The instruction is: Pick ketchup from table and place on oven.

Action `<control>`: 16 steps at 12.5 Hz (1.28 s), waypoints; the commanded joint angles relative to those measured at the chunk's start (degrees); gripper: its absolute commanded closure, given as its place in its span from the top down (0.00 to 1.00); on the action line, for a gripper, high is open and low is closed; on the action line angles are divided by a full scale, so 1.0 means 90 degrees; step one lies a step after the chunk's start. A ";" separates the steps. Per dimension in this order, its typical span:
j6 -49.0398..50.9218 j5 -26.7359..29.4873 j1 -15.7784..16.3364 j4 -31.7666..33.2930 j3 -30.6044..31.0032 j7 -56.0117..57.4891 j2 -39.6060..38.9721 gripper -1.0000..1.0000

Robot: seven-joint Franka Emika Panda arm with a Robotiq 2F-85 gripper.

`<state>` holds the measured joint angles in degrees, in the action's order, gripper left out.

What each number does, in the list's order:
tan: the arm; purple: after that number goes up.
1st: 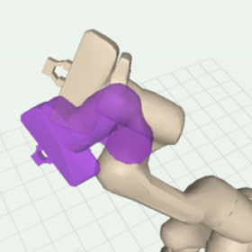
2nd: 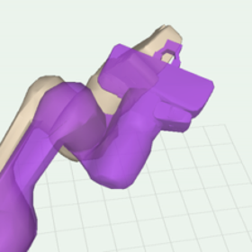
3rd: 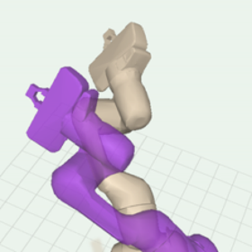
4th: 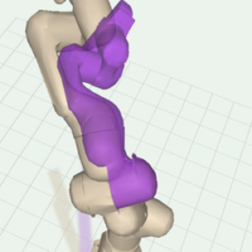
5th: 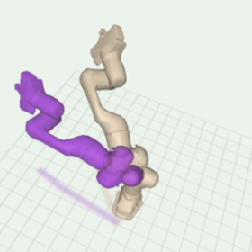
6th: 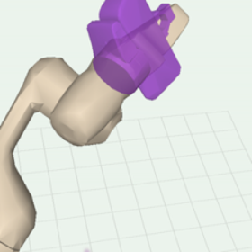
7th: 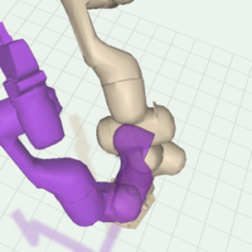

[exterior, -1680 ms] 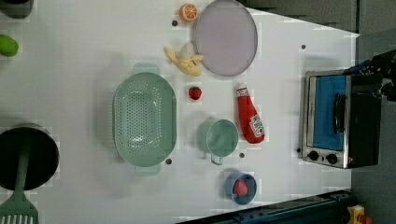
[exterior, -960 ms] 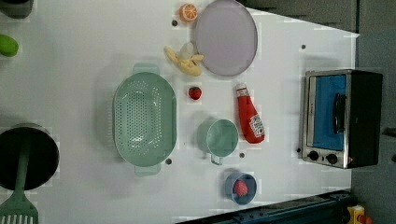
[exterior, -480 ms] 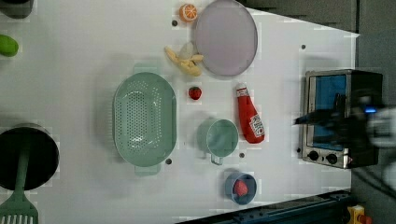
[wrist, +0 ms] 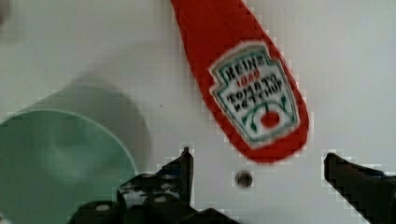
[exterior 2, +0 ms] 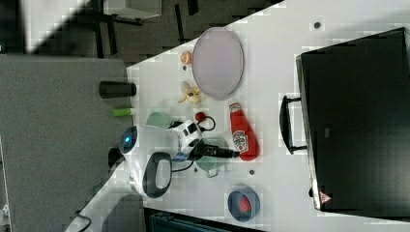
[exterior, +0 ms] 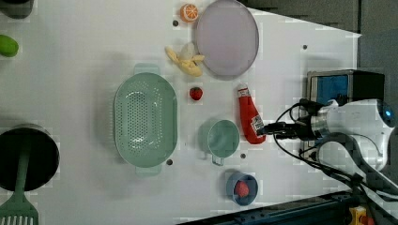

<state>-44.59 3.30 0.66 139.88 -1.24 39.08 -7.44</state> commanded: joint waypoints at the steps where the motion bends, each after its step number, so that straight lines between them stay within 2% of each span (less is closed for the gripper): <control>1: -0.1031 -0.0141 0.0004 -0.0156 0.0068 0.1887 -0.0241 1.00; 5: -0.2077 -0.0141 0.0007 -0.0159 0.0084 0.1937 -0.1110 1.00; 8: -0.2192 -0.0139 0.0012 -0.0170 0.0110 0.1910 -0.1431 1.00; 9: -0.2198 -0.0139 0.0013 -0.0169 0.0116 0.1909 -0.1472 0.96; 12: -0.2201 -0.0135 0.0011 -0.0165 0.0178 0.1910 -0.1429 0.62; 16: -0.1717 -0.0133 0.0011 -0.0138 0.0182 0.1911 -0.0612 0.62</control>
<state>-60.88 1.84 1.17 139.77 1.70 54.86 -17.61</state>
